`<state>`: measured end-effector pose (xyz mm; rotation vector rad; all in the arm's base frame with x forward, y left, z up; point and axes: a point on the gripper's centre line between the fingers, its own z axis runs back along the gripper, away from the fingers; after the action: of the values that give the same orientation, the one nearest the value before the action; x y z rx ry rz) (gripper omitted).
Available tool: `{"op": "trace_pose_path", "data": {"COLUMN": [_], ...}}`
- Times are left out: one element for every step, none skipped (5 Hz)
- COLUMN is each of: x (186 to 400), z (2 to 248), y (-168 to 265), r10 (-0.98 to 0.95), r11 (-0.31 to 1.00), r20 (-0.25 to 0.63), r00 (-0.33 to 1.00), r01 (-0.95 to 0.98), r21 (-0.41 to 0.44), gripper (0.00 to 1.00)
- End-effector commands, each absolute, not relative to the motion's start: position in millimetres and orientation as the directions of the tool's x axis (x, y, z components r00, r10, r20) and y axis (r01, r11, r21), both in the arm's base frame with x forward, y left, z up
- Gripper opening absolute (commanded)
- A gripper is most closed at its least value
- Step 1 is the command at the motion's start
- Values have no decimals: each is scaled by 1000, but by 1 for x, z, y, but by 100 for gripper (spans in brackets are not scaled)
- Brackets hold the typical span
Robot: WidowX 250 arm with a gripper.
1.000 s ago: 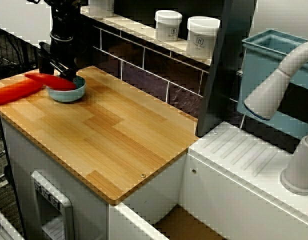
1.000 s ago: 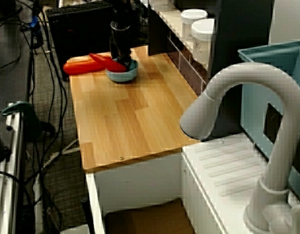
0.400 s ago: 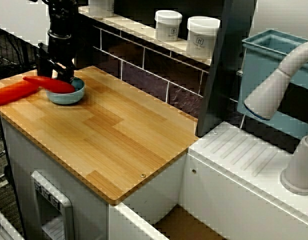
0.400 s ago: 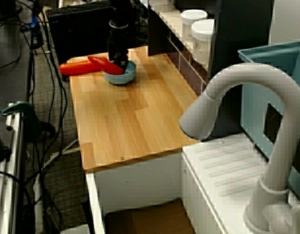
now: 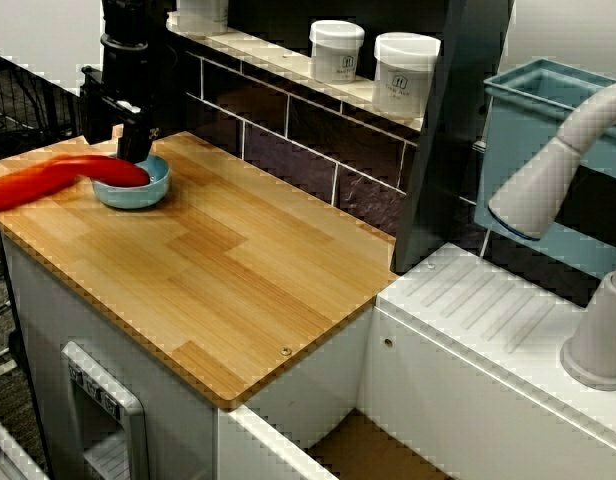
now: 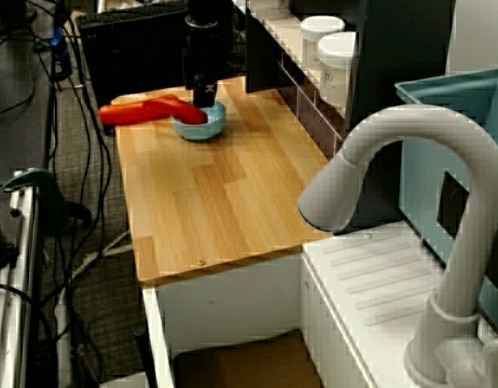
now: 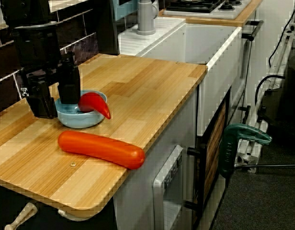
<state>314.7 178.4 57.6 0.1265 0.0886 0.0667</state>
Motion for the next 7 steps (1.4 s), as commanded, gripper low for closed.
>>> {"op": "trace_pose_path", "data": {"x": [322, 315, 306, 297, 289, 278, 274], "z": [107, 116, 120, 118, 113, 104, 100], "y": [183, 181, 177, 170, 164, 157, 152], "r10": [60, 45, 3, -50, -144, -254, -359], "r11": [988, 992, 994, 992, 983, 961, 928], "r20": [19, 19, 28, 33, 41, 53, 45], "r00": [998, 999, 1000, 998, 989, 966, 932], "r01": [-63, -46, -6, 45, 138, 245, 352], "r21": [141, 118, 110, 120, 122, 131, 121], "gripper": [100, 100, 100, 100, 100, 100, 100]}}
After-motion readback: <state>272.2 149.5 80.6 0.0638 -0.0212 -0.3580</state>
